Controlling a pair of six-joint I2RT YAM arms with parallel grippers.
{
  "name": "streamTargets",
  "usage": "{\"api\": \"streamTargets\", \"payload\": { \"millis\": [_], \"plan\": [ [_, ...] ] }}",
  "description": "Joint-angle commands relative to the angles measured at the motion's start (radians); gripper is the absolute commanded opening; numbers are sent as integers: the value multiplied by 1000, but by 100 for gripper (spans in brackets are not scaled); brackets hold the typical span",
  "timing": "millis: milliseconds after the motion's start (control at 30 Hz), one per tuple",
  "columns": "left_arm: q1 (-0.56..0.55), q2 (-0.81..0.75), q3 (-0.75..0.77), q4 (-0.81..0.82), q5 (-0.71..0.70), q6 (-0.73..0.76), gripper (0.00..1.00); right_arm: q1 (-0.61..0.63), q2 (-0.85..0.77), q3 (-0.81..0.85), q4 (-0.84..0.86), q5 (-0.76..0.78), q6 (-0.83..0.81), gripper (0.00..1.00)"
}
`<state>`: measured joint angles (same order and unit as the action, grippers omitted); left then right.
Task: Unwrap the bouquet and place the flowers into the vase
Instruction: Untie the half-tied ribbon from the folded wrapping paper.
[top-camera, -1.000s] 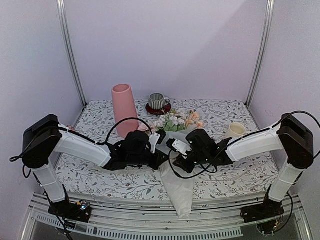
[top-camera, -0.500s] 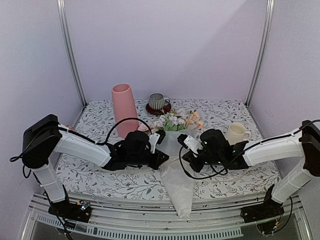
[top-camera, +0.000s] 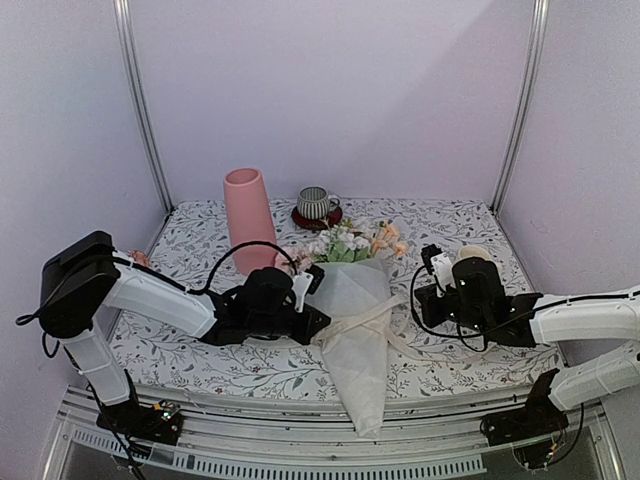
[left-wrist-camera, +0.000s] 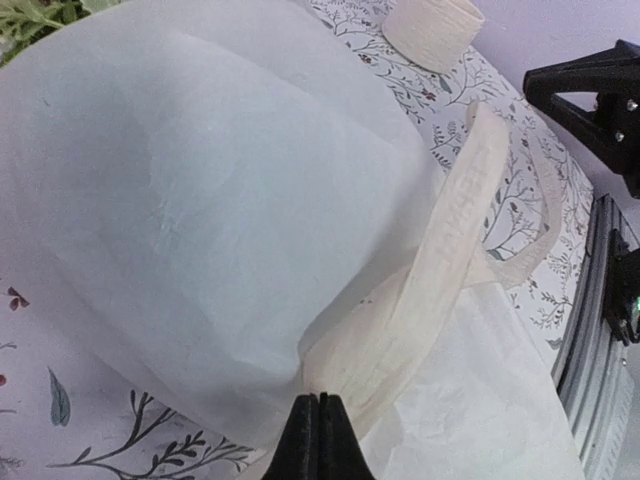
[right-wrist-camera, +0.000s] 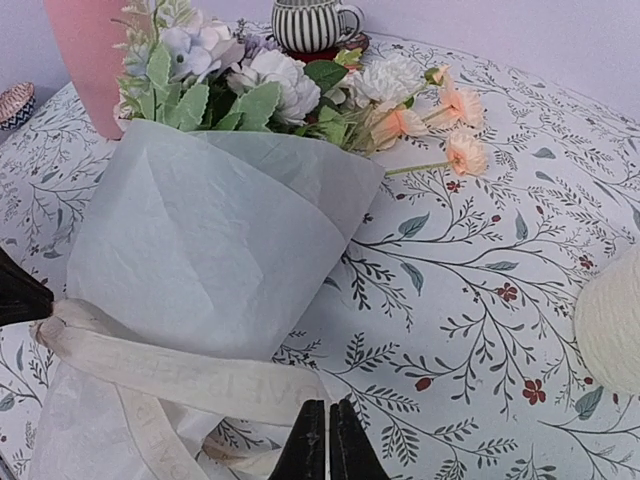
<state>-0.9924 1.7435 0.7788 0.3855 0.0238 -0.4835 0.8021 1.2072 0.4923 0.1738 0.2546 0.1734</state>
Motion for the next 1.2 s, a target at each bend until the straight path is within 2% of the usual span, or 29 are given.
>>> {"api": "streamTargets", "payload": {
  "millis": [0,100,200,400,467,800,1167],
  "plan": [
    [13,-34,-15,17,-11,-5,0,-9,-11,5,-10,-21,69,8],
    [13,-36,-14,15,-9,-3,0,-8,2,27,-37,-61,45,34],
    [13,-36,-12,16,-8,-2,0,-8,1,42,-52,-92,16,42],
    [12,-32,-5,15,-4,0,0,-7,-5,87,-58,-301,-89,41],
    [14,-33,-3,16,-4,2,0,10,3,106,-58,-329,-122,41],
    [12,-32,5,15,-4,2,0,109,169,246,-102,-367,-234,41],
    [11,-29,14,7,-9,5,0,157,370,390,-175,-351,-296,39]
  ]
}}
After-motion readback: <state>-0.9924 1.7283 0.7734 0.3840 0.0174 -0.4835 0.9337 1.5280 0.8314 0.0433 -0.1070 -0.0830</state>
